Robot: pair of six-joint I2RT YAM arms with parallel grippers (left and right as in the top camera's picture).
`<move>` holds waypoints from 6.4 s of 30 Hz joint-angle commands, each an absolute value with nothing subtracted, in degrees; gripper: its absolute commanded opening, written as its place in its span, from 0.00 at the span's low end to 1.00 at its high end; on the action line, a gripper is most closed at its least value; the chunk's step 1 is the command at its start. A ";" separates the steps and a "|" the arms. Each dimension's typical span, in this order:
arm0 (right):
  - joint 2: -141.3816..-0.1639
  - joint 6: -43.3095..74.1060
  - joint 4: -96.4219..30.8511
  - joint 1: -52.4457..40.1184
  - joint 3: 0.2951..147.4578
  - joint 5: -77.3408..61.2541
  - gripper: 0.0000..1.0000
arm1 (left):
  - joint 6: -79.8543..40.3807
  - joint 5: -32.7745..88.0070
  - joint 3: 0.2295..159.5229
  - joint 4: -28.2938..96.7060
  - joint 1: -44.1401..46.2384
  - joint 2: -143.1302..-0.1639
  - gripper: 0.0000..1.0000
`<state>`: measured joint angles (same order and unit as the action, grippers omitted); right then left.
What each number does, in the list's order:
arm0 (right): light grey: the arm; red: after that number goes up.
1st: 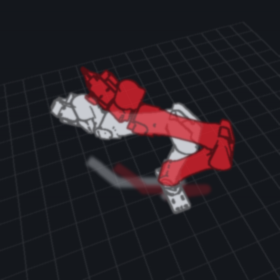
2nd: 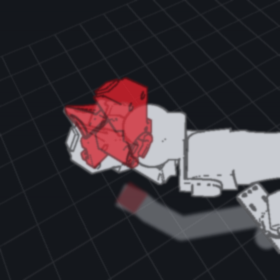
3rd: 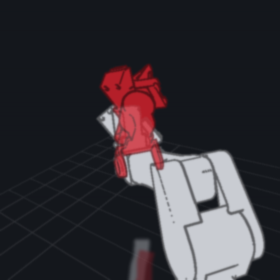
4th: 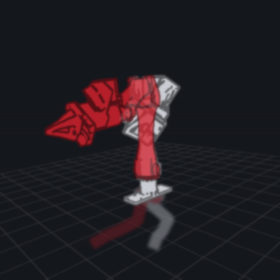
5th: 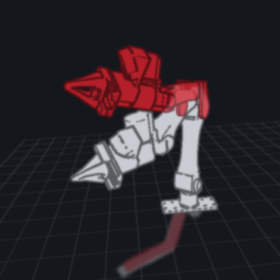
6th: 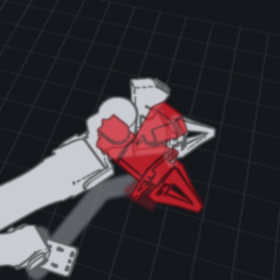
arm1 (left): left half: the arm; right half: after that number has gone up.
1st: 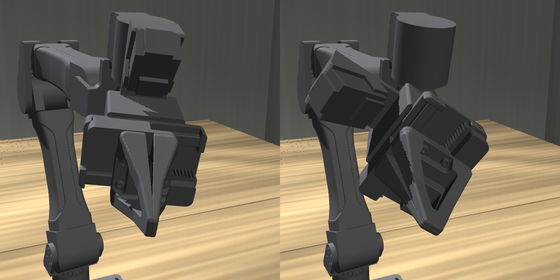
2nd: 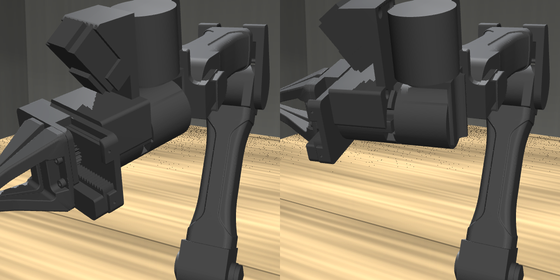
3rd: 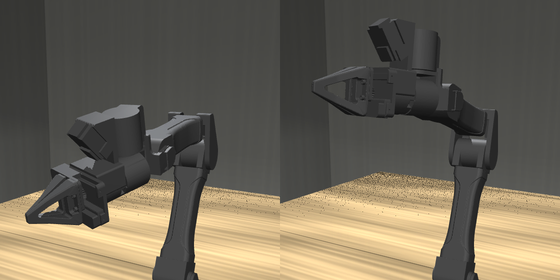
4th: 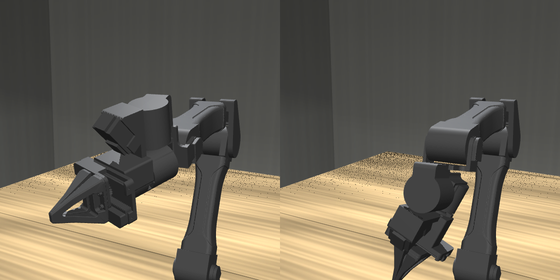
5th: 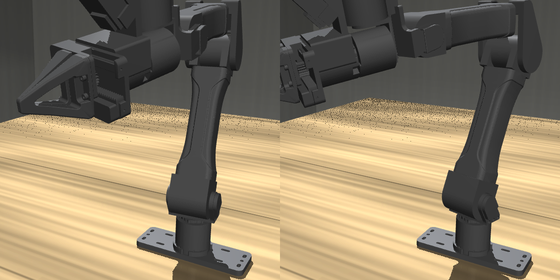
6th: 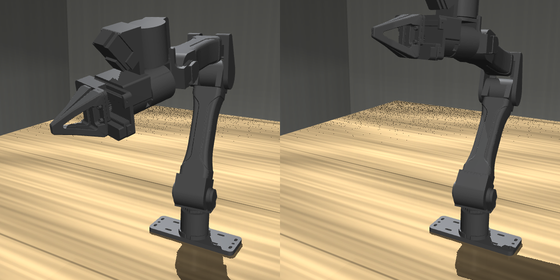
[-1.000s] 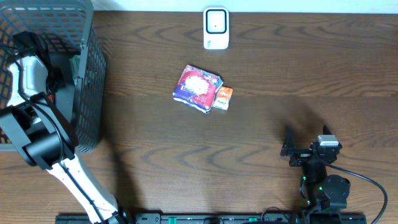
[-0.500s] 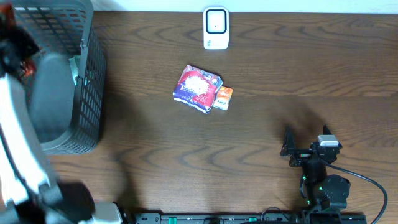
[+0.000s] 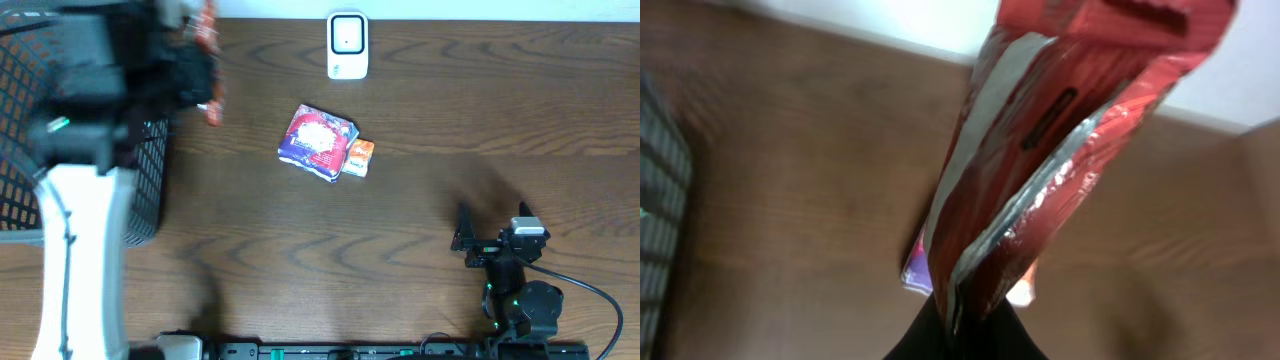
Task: Scan the item barcode
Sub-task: 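Carry the red-orange bar out and release it left of the bag, then reach the left gripper into the basket and grasp the mint-green packet, then carry the mint-green packet out and release it left of the bar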
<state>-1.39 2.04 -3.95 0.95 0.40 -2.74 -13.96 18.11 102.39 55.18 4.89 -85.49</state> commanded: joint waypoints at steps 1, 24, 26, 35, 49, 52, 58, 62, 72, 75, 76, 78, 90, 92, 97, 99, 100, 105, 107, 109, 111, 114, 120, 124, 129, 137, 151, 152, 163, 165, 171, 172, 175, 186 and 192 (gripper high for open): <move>-1.15 1.19 -4.12 1.08 0.32 -2.46 0.99 | -14.76 1.32 102.43 56.90 11.53 -92.23 0.07; -1.15 1.19 -4.12 1.08 0.32 -2.46 0.99 | -21.54 -11.16 105.71 63.46 17.76 -114.93 0.65; -1.15 1.19 -4.12 1.08 0.32 -2.46 0.99 | -21.23 -11.22 106.65 63.96 17.56 -110.15 0.66; -1.15 1.19 -4.12 1.08 0.32 -2.46 0.99 | -18.72 -15.07 106.65 55.66 5.82 -90.15 0.78; -1.15 1.19 -4.12 1.08 0.32 -2.46 0.99 | -18.70 7.09 106.63 40.88 -24.23 -97.58 0.87; -1.15 1.19 -4.12 1.08 0.32 -2.46 0.99 | -18.70 7.11 106.63 40.77 -25.28 -101.84 0.87; -1.15 1.19 -4.12 1.08 0.32 -2.46 0.99 | -16.93 11.20 106.63 39.70 -25.28 -108.92 0.88; -1.15 1.21 -4.12 1.08 0.32 -2.46 0.99 | -15.09 11.20 106.63 39.55 -25.28 -113.30 0.87; -1.15 1.19 -4.12 1.08 0.32 -2.46 0.99 | -9.65 11.35 106.56 39.77 -23.83 -123.70 0.88; -1.15 1.21 -4.12 1.08 0.32 -2.46 0.99 | -9.61 10.85 106.26 39.75 -23.70 -125.91 0.87; -1.15 1.21 -4.12 1.08 0.32 -2.46 0.99 | -9.61 10.55 106.24 39.77 -23.70 -126.48 0.87; -1.15 1.19 -4.12 1.08 0.32 -2.46 0.99 | -9.41 9.56 106.19 40.23 -23.70 -128.22 0.87; -1.15 1.19 -4.12 1.08 0.32 -2.46 0.99 | -7.29 9.41 104.44 43.16 -23.81 -129.71 0.12; -1.15 1.19 -4.12 1.08 0.32 -2.46 0.99 | -7.31 9.43 104.57 44.29 -23.81 -129.40 0.07; -1.15 1.19 -4.12 1.08 0.32 -2.46 0.99 | -7.35 9.45 106.41 47.94 -23.81 -124.75 0.07; -1.15 1.21 -4.12 1.08 0.32 -2.46 0.99 | -7.35 9.43 106.54 47.44 -23.83 -120.60 0.07; -1.15 1.19 -4.12 1.08 0.32 -2.46 0.99 | -7.60 9.43 106.54 46.96 -23.86 -118.08 0.07; -1.15 1.19 -4.12 1.08 0.32 -2.46 0.99 | -12.32 9.45 106.54 41.17 -24.69 -104.66 0.07; -1.15 1.21 -4.12 1.08 0.32 -2.46 0.99 | -16.69 9.63 106.52 39.24 -24.82 -96.47 0.07; -1.15 1.19 -4.12 1.08 0.32 -2.46 0.99 | -21.06 11.31 106.52 40.07 -24.27 -91.74 0.07; -1.15 1.19 -4.12 1.08 0.32 -2.46 0.99 | -21.96 19.42 106.48 41.06 -22.17 -87.37 0.07; -1.15 1.19 -4.12 1.08 0.32 -2.46 0.99 | -18.79 29.32 106.43 40.97 -17.76 -85.21 0.07; -1.15 1.21 -4.12 1.08 0.32 -2.46 0.99 | -3.36 24.93 104.77 41.43 -2.59 -86.63 0.07; -1.15 1.21 -4.12 1.08 0.32 -2.46 0.99 | 2.79 16.14 103.02 45.30 5.48 -90.56 0.07; -1.15 1.19 -4.12 1.08 0.32 -2.46 0.99 | 7.70 -2.79 101.82 48.12 11.51 -99.42 0.07; -1.15 1.19 -4.12 1.08 0.32 -2.46 0.99 | 5.67 -24.75 101.80 48.71 13.74 -112.81 0.07; -1.15 1.19 -4.12 1.08 0.32 -2.46 0.99 | -4.03 -12.38 100.71 59.35 13.76 -120.95 0.08; -1.15 1.19 -4.12 1.08 0.32 -2.46 0.99 | -4.62 -12.40 100.40 59.57 13.76 -120.95 0.09; -1.15 1.19 -4.12 1.08 0.32 -2.46 0.99 | -6.81 -12.40 103.39 64.34 13.74 -116.88 0.65; -1.15 1.19 -4.12 1.08 0.32 -2.46 0.99 | -10.07 -12.40 103.74 64.97 13.74 -113.97 0.65; -1.15 1.21 -4.12 1.08 0.32 -2.46 0.99 | -21.91 -12.38 103.74 68.75 13.76 -104.75 0.90; -1.15 1.21 -4.12 1.08 0.32 -2.46 0.99 | -23.29 -12.36 103.74 69.67 13.76 -103.77 0.90; -1.15 1.19 -4.12 1.08 0.32 -2.46 0.99 | -24.75 -12.38 103.74 72.20 13.76 -102.00 0.98; -1.15 0.14 -4.14 1.08 0.32 0.56 0.99 | -24.75 -12.40 103.72 74.37 13.74 -101.82 0.98; -1.15 7.33 5.41 1.08 0.32 -6.33 0.99 | -24.75 -12.40 103.72 74.37 13.74 -101.82 0.98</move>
<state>-1.45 1.80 1.43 0.95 0.36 -0.97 -24.05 -12.12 103.33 74.11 13.72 -101.54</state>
